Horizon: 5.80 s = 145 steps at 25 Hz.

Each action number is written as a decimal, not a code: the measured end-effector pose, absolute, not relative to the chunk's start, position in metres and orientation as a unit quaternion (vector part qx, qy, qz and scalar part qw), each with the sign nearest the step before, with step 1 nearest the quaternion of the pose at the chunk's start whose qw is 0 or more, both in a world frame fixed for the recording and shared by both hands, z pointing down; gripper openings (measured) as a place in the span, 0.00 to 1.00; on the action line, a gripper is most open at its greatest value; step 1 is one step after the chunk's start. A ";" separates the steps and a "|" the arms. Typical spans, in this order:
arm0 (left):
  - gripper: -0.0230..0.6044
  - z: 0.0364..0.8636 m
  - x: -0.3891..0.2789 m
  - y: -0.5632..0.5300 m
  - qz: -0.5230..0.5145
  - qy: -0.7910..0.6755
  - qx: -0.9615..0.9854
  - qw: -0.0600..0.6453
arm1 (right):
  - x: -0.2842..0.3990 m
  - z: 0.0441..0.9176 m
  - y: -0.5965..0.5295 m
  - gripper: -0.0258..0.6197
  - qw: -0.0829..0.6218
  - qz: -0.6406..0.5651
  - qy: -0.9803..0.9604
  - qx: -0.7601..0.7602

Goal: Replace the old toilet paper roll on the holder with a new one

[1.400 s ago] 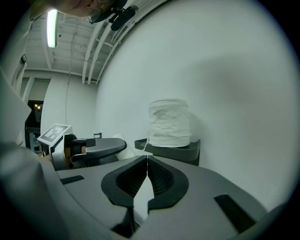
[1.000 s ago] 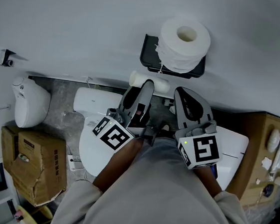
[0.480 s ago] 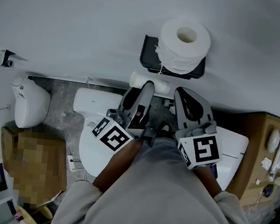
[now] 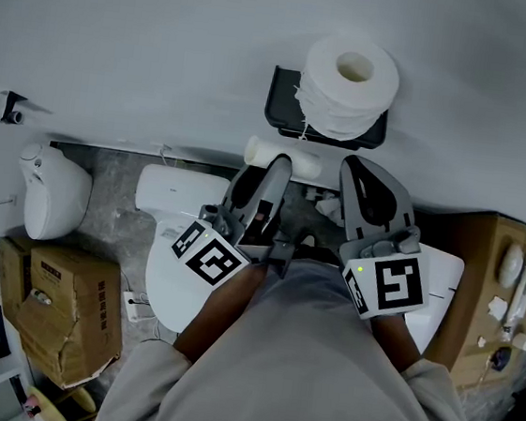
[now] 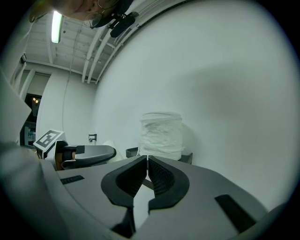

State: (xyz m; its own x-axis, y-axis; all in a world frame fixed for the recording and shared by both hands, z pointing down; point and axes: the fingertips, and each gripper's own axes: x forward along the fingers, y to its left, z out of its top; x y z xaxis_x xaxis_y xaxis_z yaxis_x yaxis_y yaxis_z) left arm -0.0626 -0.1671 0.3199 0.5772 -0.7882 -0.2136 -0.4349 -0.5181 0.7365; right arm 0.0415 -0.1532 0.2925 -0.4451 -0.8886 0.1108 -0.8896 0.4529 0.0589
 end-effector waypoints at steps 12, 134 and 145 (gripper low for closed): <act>0.31 0.323 -0.067 -0.168 -0.278 -0.364 0.825 0.332 | 0.049 0.259 -0.168 0.21 0.050 -0.033 -0.832 0.552; 0.31 0.346 -0.009 -0.152 -0.205 -0.283 0.850 0.393 | 0.168 0.408 -0.200 0.78 -0.450 0.477 -0.577 0.486; 0.31 0.351 -0.010 -0.152 -0.208 -0.288 0.846 0.398 | 0.157 0.412 -0.204 0.78 -0.494 0.499 -0.553 0.448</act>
